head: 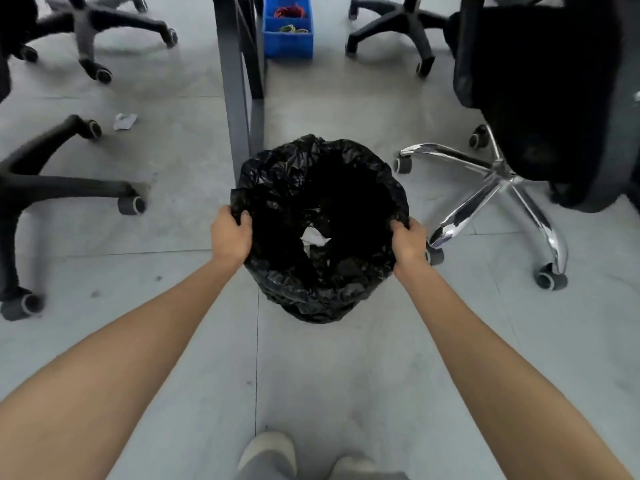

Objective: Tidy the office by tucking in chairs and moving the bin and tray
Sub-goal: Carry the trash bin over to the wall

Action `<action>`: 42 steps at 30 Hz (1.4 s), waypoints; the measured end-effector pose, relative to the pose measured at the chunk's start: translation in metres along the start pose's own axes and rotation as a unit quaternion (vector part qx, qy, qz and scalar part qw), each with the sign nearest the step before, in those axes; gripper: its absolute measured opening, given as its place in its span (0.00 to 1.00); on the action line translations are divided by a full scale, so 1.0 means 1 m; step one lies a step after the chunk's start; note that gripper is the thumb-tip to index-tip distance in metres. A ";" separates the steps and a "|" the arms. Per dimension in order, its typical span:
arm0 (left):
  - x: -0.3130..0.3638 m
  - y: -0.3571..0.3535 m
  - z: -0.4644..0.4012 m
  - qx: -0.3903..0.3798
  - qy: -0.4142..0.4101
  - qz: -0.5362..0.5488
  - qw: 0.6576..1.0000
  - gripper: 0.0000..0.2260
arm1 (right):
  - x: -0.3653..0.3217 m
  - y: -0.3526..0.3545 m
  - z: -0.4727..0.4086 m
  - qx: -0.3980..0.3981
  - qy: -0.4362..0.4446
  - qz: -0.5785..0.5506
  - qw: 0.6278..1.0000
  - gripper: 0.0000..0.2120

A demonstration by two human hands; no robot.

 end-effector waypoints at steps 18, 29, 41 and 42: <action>0.310 0.108 0.298 -0.241 -0.061 -0.093 0.964 0.03 | -0.178 0.362 0.317 0.230 -0.154 -0.093 0.956 0.06; 0.478 0.172 0.440 -0.406 -0.246 -0.070 0.877 0.17 | -0.276 0.513 0.534 0.396 -0.116 -0.174 0.894 0.06; 0.504 0.187 0.635 -0.564 -0.463 -0.111 0.675 0.18 | -0.194 0.531 0.770 0.598 -0.134 -0.330 0.718 0.07; 0.501 0.181 0.652 -0.575 -0.465 -0.120 0.662 0.17 | -0.185 0.533 0.783 0.610 -0.138 -0.341 0.702 0.08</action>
Point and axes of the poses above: each hand's wrist, its own z-axis away from the middle knuckle, its own y-axis out of the back of the hand, x = y × z, the point moved 7 cm from there along -z, towards the middle knuckle
